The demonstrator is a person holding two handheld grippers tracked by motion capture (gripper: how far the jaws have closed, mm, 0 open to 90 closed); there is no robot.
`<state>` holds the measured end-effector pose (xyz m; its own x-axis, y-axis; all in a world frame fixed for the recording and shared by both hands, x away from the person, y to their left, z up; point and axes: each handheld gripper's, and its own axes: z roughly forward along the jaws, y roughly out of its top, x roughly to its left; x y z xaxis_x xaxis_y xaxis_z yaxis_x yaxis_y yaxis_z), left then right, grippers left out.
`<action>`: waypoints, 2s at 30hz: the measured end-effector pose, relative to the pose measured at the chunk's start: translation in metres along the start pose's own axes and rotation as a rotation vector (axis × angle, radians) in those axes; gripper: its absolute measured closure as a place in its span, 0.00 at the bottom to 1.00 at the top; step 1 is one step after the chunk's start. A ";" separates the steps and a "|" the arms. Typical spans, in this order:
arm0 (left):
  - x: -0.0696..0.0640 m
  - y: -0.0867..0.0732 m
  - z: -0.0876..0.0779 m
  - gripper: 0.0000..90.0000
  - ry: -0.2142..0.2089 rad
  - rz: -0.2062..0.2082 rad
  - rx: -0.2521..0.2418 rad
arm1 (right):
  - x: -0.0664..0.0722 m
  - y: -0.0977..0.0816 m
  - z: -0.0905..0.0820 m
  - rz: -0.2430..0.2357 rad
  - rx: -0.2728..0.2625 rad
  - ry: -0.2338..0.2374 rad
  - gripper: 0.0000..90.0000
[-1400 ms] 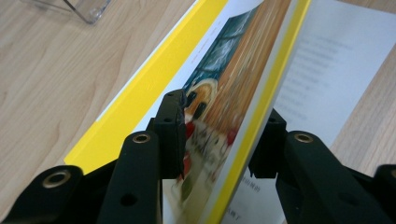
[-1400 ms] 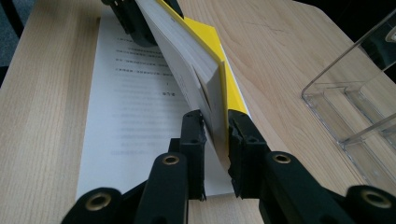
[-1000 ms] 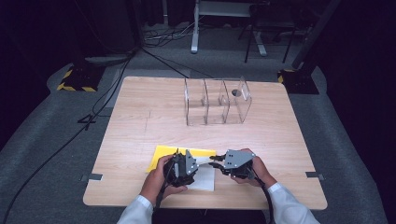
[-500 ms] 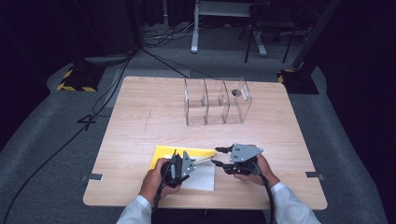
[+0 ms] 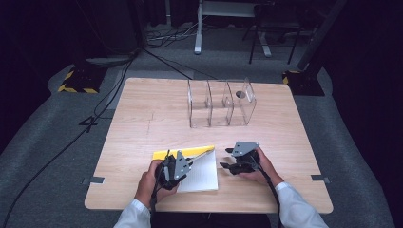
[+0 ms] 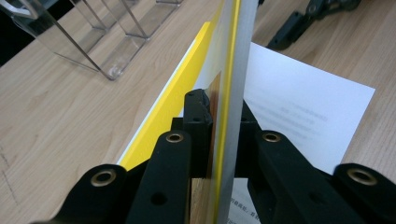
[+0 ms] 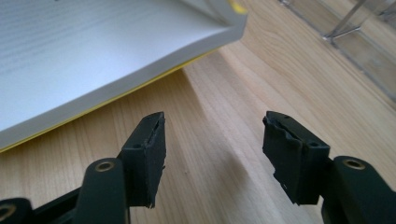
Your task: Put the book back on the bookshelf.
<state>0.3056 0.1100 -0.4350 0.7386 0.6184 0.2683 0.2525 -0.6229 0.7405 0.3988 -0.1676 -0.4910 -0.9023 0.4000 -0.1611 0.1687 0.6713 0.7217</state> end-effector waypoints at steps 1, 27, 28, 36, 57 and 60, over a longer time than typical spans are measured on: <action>0.001 0.000 -0.001 0.91 -0.001 -0.008 -0.009 | 0.001 0.000 0.003 -0.010 0.003 0.012 0.43; -0.001 -0.003 -0.006 0.88 -0.106 -0.084 -0.125 | 0.002 0.029 -0.027 0.188 -0.355 0.053 0.45; -0.002 -0.005 -0.006 0.88 -0.112 -0.093 -0.128 | 0.001 0.029 -0.024 0.208 -0.344 0.036 0.45; -0.001 -0.015 -0.014 0.85 -0.120 -0.142 -0.145 | 0.002 0.037 -0.019 0.223 -0.358 0.041 0.48; 0.005 0.008 0.002 0.85 -0.202 -0.167 -0.322 | -0.010 0.059 -0.056 0.183 -0.433 -0.047 0.54; 0.005 0.013 0.005 0.85 -0.195 -0.162 -0.338 | -0.010 0.062 -0.066 0.154 -0.441 -0.063 0.54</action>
<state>0.3154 0.1025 -0.4271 0.8187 0.5732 0.0341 0.1801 -0.3127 0.9326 0.3921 -0.1709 -0.3999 -0.8518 0.5204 -0.0600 0.1019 0.2769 0.9555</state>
